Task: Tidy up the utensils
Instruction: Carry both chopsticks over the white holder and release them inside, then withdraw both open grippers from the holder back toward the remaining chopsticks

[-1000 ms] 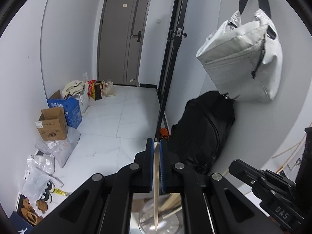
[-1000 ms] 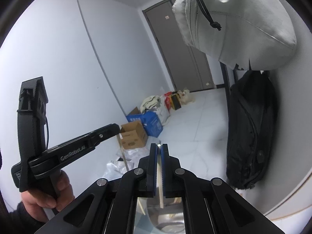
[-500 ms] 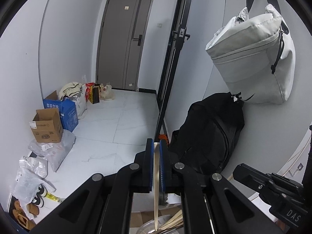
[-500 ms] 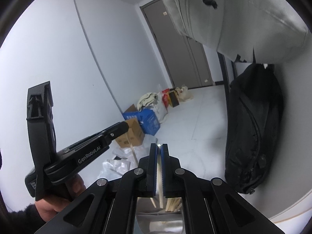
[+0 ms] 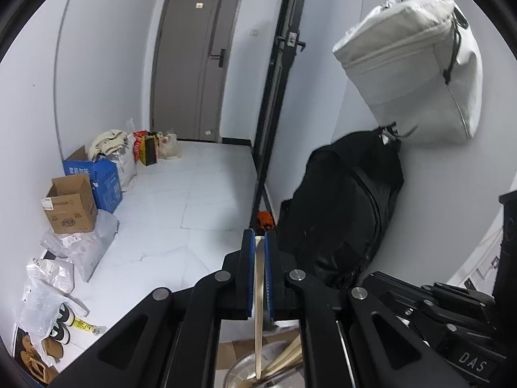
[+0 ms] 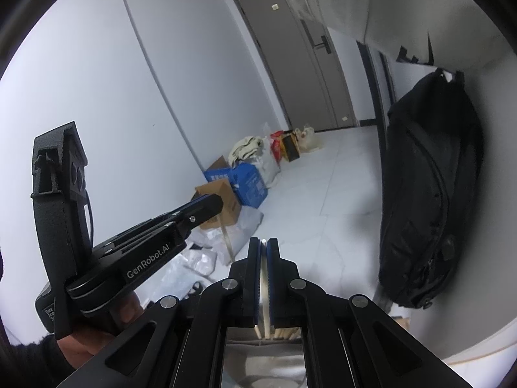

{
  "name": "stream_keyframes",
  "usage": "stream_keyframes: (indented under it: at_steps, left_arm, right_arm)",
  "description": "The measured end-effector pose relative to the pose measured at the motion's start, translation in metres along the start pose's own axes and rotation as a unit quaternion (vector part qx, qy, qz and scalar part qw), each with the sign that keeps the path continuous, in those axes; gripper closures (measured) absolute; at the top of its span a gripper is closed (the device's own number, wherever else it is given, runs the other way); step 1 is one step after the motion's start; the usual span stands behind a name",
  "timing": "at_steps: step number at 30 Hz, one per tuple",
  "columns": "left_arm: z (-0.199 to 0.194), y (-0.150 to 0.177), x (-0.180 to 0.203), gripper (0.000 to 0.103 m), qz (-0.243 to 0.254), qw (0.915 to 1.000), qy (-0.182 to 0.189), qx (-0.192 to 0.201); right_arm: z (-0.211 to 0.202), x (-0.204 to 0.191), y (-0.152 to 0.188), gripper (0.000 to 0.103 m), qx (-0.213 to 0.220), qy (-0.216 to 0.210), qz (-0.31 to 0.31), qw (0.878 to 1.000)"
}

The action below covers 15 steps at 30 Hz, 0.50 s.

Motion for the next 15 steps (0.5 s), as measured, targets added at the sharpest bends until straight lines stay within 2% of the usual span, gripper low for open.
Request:
stream_keyframes:
  at_steps: [9, 15]
  left_arm:
    - [-0.009, 0.010, 0.006, 0.101, 0.012, 0.9987, 0.047, -0.014]
    - [-0.011, 0.016, 0.010, 0.101, 0.004, 0.9956, 0.085, -0.040]
  right_arm:
    - [0.012, 0.008, 0.019, 0.100, -0.027, -0.005, 0.018, 0.999]
    - [0.021, 0.014, 0.033, 0.100, -0.051, -0.009, 0.045, 0.998]
Point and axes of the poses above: each gripper's, at about its wrist camera, not at the fingertips, and z roughly the way its jaws point, x to its right, y to its underside, the point moved 4 cm from there along z, roughly the way its jaws point, and after that the axes turned 12 degrees about x, right-handed, at the moved point
